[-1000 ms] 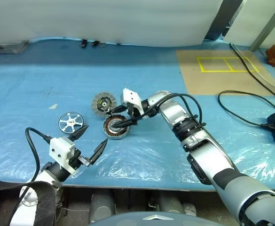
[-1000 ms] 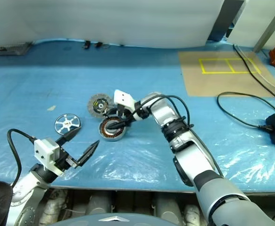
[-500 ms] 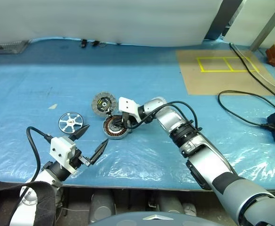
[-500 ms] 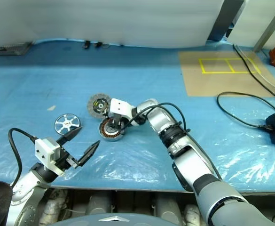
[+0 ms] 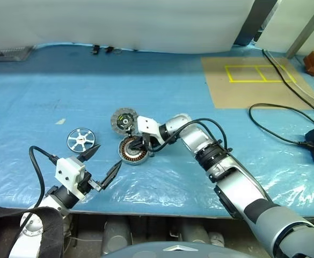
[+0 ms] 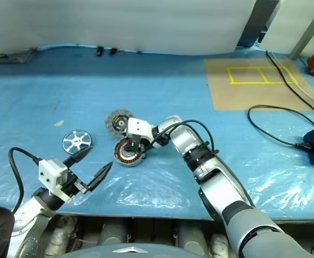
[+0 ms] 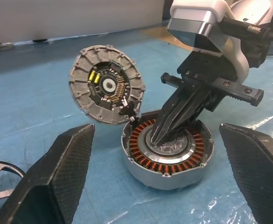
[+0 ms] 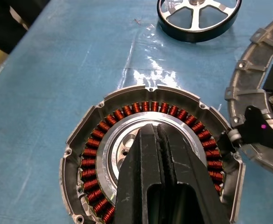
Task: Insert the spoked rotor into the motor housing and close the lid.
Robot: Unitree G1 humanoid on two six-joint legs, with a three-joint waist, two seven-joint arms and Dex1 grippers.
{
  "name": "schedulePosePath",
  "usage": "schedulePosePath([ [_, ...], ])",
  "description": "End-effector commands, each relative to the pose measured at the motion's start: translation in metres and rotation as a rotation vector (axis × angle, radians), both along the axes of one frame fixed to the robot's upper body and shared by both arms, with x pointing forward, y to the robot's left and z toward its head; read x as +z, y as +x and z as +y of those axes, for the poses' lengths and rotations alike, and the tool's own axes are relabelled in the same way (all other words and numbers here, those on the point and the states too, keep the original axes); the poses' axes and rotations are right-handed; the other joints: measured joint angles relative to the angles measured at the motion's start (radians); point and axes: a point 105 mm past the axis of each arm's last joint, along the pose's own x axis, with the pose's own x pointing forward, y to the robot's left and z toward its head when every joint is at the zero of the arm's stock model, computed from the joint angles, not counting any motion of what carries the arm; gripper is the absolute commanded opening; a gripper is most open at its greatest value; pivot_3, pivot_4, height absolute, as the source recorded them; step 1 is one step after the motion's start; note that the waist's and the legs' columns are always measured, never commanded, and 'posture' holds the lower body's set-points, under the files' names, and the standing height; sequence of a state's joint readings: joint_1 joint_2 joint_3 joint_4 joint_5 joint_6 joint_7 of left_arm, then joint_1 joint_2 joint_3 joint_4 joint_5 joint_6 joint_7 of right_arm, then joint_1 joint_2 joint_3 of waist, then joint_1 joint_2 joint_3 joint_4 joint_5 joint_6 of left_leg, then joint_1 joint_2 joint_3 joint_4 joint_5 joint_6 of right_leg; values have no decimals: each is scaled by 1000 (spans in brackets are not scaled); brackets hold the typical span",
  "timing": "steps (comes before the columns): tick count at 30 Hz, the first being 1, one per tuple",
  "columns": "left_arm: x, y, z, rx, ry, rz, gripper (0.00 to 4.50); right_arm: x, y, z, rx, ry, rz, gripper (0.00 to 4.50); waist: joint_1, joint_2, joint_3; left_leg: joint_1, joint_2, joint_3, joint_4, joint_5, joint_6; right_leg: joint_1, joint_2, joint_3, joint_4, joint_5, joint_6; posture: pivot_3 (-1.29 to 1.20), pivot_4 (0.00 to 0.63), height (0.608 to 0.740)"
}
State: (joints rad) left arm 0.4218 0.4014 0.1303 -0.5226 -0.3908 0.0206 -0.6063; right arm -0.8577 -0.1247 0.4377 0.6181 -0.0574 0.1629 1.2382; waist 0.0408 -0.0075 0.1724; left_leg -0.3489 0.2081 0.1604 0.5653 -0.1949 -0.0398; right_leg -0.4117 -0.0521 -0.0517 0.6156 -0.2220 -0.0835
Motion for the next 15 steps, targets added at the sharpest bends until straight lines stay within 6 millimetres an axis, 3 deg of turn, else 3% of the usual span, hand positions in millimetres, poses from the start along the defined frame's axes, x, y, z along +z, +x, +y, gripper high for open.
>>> schedulePosePath([
  [1, 9, 0, 0, -11, 5, -33, 4500, 1, 3, 1, -14, 5, -8, 55, 1, 0, 0, 0, 0, 0, 0, 0, 0, 0, 0, 0, 0, 0, 0, 0, 150, 740],
  [3, 10, 1, 0, -13, 5, -36, 4500, -2, 4, -1, -22, -3, -19, 55, 0, 0, 0, 0, 0, 0, 0, 0, 0, 0, 0, 0, 0, 0, 0, 0, 150, 740],
  [8, 10, 2, 1, -16, 9, -37, 4500, 15, 0, 5, -21, 104, 57, 55, 1, 0, 0, 0, 0, 0, 0, 0, 0, 0, 0, 0, 0, 0, 0, 0, 150, 740],
  [15, 10, 1, 0, -13, 5, -34, 4500, 6, -9, -4, 11, 79, 127, 55, 1, 0, 0, -1, 0, 0, 0, 0, 0, 0, 0, 0, 0, 0, 0, 0, 150, 740],
])
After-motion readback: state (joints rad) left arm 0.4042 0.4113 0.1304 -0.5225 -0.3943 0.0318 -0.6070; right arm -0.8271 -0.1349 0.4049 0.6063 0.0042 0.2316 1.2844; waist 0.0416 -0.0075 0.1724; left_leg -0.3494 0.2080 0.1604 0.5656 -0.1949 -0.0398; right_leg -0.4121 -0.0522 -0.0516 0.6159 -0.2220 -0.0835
